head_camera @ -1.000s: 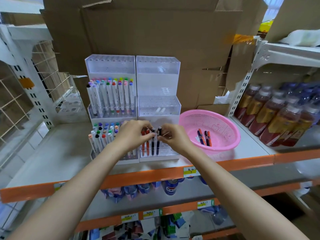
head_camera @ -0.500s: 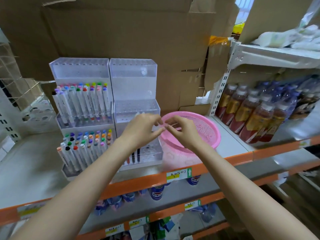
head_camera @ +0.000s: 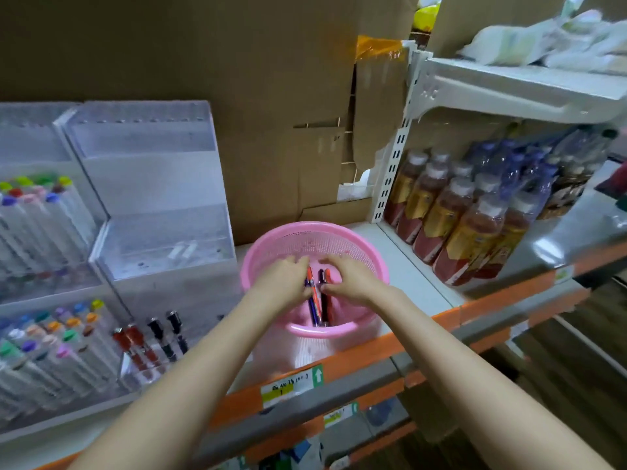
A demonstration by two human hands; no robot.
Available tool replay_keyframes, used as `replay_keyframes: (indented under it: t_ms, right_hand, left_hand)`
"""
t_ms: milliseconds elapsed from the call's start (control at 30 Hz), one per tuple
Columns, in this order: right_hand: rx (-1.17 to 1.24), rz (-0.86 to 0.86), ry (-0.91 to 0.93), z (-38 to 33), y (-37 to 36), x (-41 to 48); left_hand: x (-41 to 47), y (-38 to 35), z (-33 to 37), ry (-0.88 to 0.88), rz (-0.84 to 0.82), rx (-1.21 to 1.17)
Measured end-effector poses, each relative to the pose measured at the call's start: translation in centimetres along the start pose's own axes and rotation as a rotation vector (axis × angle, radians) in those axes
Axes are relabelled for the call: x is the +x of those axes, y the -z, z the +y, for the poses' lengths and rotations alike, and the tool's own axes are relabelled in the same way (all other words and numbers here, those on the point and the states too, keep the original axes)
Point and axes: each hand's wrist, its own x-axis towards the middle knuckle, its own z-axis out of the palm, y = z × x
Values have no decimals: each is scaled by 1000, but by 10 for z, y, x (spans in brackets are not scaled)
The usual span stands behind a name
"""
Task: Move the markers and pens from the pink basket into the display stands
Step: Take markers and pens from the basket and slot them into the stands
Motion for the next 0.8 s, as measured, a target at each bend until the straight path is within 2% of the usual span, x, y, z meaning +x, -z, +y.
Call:
replay_keyframes:
  t_ms: [200,433,633,800]
  right_hand:
    - [-83,-136,-11,16,-9,30]
    - [-94,-175,0,20,-11,45]
    - [-4,-80,-125,21,-10,38]
    - [-72,-146,-143,19,-7,36]
  left_hand:
    - [26,-22,3,140,-70,-53]
    - [36,-26,-4,226,-121,-297]
    - [32,-26,-3,262,-67,-374]
    - [29,-20,-2,259,-121,-345]
